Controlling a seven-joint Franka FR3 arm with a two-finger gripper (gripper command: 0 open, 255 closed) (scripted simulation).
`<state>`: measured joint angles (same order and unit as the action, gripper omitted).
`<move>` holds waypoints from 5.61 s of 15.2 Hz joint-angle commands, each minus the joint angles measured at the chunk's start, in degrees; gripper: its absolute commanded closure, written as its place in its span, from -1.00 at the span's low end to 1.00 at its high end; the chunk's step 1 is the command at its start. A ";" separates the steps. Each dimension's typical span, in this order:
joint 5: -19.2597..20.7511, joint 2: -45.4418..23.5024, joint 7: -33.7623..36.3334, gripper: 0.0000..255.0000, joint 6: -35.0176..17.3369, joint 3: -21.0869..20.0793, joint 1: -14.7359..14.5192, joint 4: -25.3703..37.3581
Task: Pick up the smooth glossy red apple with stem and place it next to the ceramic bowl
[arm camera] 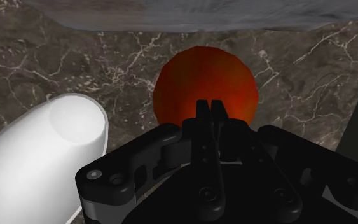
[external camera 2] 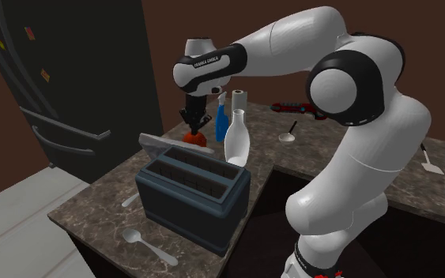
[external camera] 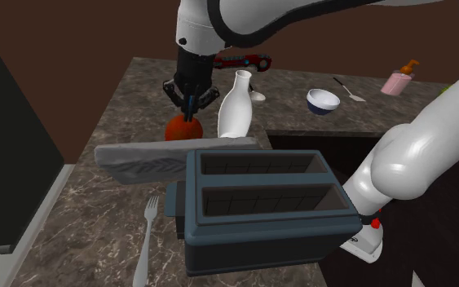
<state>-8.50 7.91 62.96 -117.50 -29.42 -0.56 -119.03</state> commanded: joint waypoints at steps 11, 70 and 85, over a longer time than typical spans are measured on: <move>-0.05 1.20 0.26 1.00 9.24 0.66 0.29 8.14; 13.03 19.38 -64.52 1.00 29.02 54.21 16.46 4.13; 3.53 -7.65 -92.47 1.00 32.29 75.79 20.53 29.39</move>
<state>-3.07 3.37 -26.70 -86.10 44.63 19.14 -92.61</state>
